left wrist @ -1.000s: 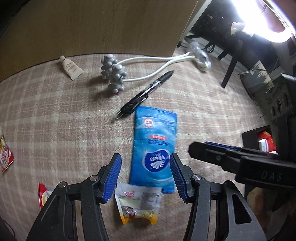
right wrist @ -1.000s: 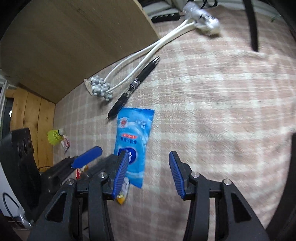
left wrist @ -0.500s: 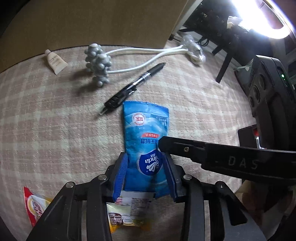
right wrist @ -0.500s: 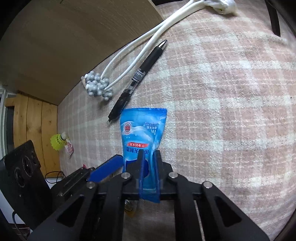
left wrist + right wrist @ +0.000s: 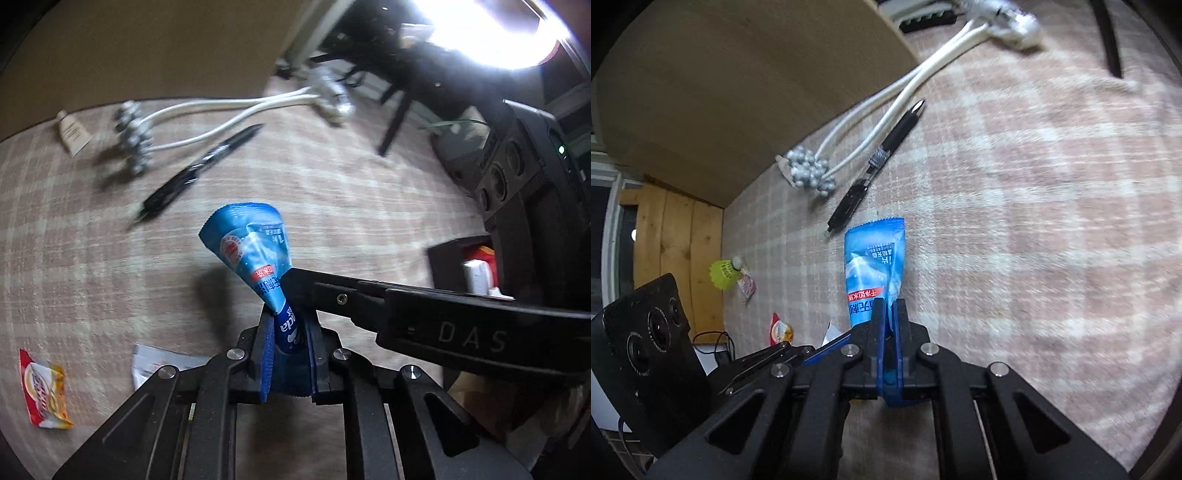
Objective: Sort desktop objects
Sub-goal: 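Grasp the blue Vinda wipes pack with the left gripper and lift it, then carry the blue wipes pack to the bin and open the left gripper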
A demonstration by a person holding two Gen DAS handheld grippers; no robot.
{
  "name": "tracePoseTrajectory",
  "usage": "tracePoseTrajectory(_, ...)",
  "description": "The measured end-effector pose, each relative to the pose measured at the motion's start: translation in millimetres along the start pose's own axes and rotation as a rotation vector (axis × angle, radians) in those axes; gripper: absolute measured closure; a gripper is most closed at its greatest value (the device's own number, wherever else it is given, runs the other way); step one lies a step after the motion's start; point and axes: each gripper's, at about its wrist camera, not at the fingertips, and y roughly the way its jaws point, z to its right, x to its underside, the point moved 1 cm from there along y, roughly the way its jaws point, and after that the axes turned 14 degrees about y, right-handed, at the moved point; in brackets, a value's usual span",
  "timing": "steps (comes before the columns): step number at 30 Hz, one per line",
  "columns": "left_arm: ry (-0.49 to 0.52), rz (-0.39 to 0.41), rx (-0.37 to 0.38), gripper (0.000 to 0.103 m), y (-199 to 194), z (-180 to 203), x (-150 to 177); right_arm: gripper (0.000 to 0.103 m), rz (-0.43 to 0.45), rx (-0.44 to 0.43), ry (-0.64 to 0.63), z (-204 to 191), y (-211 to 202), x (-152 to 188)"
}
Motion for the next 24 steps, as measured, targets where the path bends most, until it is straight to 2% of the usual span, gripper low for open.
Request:
tracePoseTrajectory(7,0.123,0.019,0.052,0.091,-16,65,-13,0.097,0.107,-0.016,0.008,24,-70,9)
tracePoseTrajectory(9,0.170,0.018,0.075,0.091,-17,89,-17,0.097,0.143,-0.013,0.022,44,-99,12)
tracePoseTrajectory(14,0.285,-0.007,0.123,0.091,-4,155,-30,0.097,0.215,0.000,0.075,78,-144,21)
tracePoseTrajectory(18,0.371,-0.025,0.149,0.091,5,208,-35,0.097,0.289,0.019,0.127,119,-192,31)
tracePoseTrajectory(24,0.484,-0.062,0.228,0.091,22,291,-40,0.097,0.387,0.062,0.207,176,-259,49)
